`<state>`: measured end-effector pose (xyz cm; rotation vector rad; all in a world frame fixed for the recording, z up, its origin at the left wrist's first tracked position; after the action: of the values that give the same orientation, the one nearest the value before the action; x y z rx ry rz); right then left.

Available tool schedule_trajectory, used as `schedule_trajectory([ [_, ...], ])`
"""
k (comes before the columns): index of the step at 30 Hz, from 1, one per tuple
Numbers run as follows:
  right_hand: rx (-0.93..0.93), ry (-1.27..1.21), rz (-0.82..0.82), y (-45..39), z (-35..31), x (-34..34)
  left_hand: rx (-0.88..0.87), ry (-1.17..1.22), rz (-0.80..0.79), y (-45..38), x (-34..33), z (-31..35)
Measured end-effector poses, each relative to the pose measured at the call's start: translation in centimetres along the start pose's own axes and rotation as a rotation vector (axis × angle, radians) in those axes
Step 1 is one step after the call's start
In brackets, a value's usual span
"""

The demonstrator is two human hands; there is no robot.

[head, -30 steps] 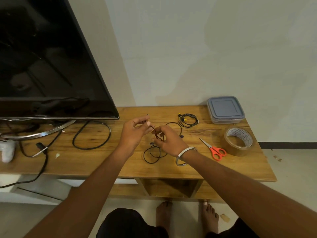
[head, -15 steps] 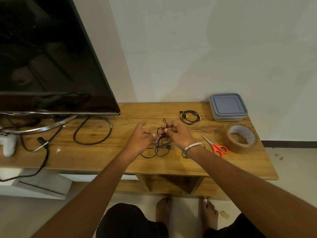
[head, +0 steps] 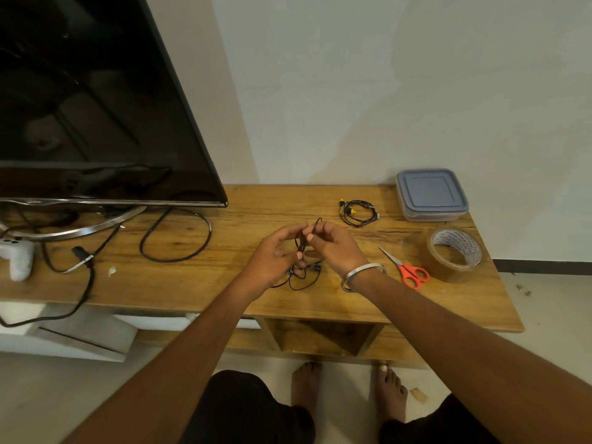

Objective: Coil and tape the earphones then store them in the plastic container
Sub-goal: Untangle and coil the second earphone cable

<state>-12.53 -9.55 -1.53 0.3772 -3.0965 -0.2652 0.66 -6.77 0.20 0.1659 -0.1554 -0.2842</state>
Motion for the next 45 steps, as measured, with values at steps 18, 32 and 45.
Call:
schedule_trajectory([
  [18, 0.026, 0.087, 0.048, 0.4, 0.2, 0.6, -0.028, -0.096, 0.106, -0.5, 0.9, -0.8],
  [32, 0.041, 0.155, -0.007, 0.5, 0.4, 0.4, -0.034, -0.051, 0.083, -1.0, 0.5, -0.9],
  [45, 0.003, 0.265, -0.068, 0.7, 1.2, 0.2, 0.012, 0.122, 0.102, -0.2, 0.2, -0.8],
])
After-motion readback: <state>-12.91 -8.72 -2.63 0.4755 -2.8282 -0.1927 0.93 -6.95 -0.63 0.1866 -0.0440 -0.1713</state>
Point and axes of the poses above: each hand's wrist, its own y-axis away from the middle knuckle, its own x-axis out of the back of the hand, z = x × y, the point moved 4 cm from there along -y, towards the middle knuckle, and after that the axes turned 6 degrees about -z, right-handed, at the moved point
